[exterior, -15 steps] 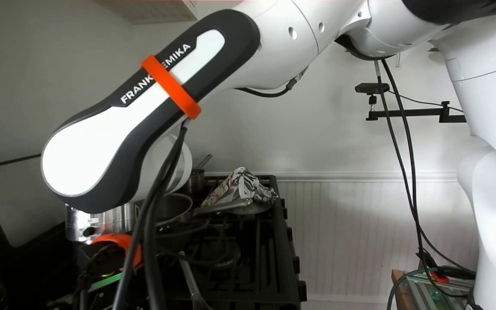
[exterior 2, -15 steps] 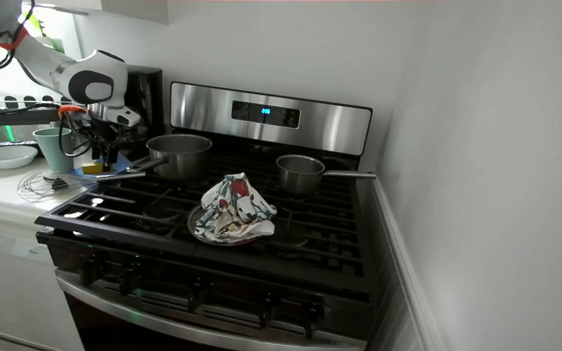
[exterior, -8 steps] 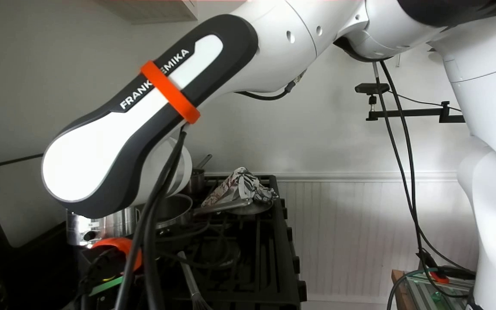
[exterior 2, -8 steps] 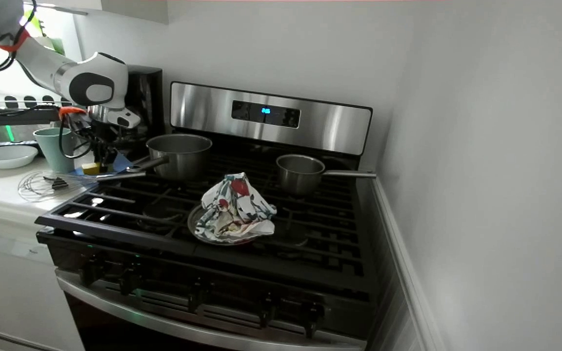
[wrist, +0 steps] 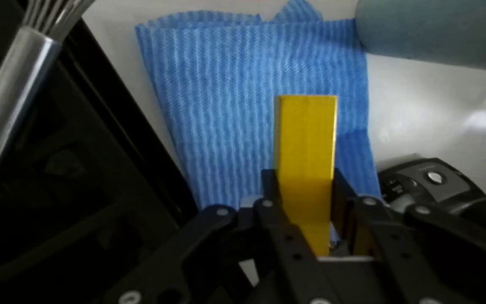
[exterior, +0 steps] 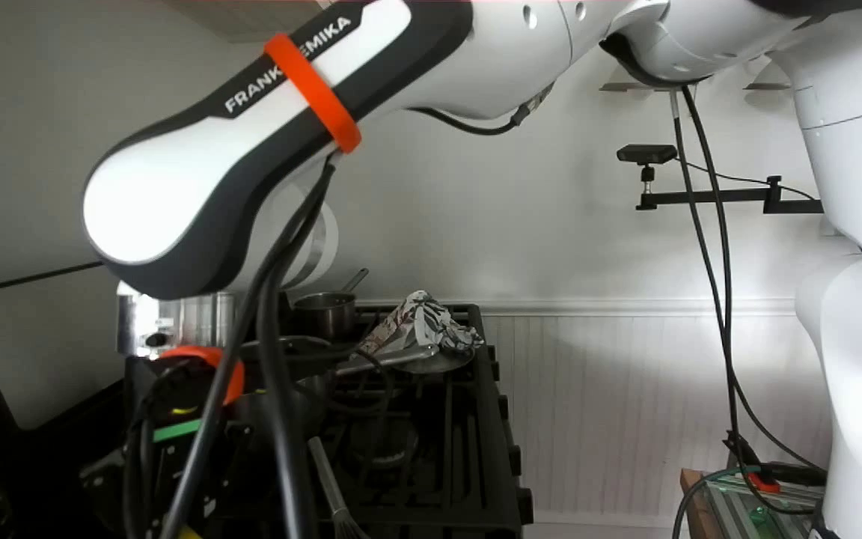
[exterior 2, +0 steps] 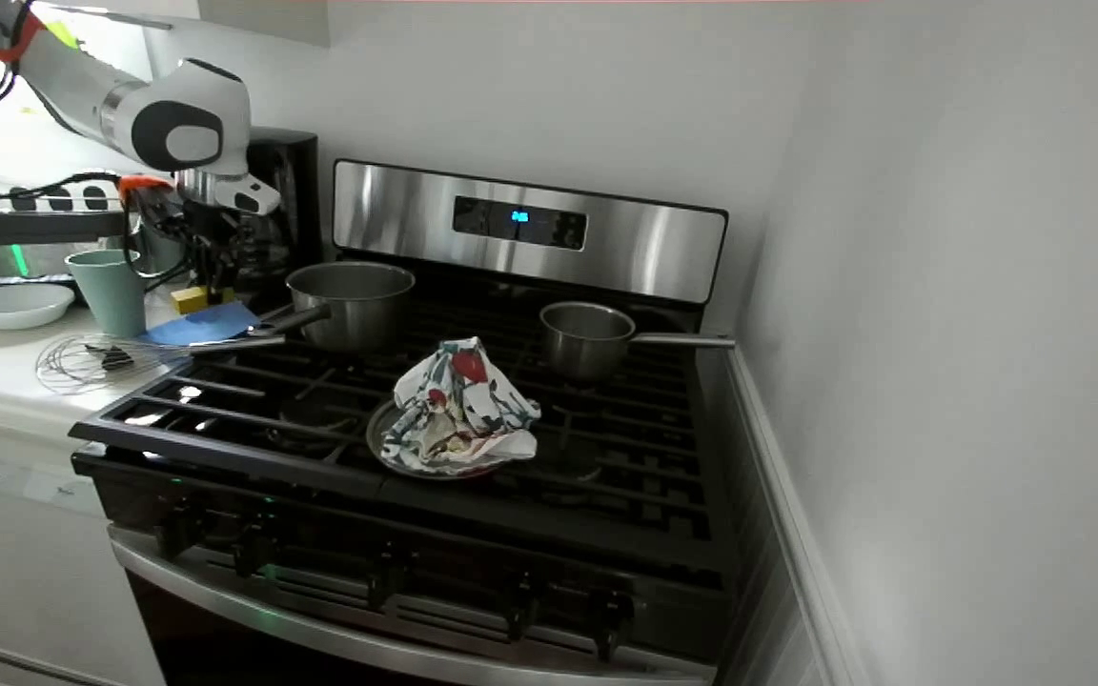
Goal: Pour the water from the blue cup into the larger pot then put the yellow block in the same pot
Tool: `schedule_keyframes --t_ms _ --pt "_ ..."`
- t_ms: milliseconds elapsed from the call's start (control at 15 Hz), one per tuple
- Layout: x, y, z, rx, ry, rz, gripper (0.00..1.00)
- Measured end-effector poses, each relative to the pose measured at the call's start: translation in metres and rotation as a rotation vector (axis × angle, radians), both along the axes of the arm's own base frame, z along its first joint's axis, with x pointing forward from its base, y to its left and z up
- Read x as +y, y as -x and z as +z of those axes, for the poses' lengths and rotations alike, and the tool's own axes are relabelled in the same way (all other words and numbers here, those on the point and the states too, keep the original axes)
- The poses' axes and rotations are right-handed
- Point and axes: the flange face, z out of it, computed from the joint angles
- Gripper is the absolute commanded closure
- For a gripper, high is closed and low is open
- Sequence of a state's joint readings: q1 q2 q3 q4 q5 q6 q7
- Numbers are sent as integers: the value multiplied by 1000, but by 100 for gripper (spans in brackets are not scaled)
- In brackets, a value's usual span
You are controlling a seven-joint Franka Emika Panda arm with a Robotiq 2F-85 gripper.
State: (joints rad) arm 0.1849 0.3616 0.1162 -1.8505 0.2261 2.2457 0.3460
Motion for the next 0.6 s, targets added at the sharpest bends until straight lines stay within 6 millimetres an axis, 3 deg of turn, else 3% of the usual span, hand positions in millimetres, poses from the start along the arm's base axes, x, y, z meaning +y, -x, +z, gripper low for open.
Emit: schedule_keyframes --t_ms 267,600 --pt "-31 5 64 -73 44 21 92" --pt "-103 13 129 -177 213 15 92"
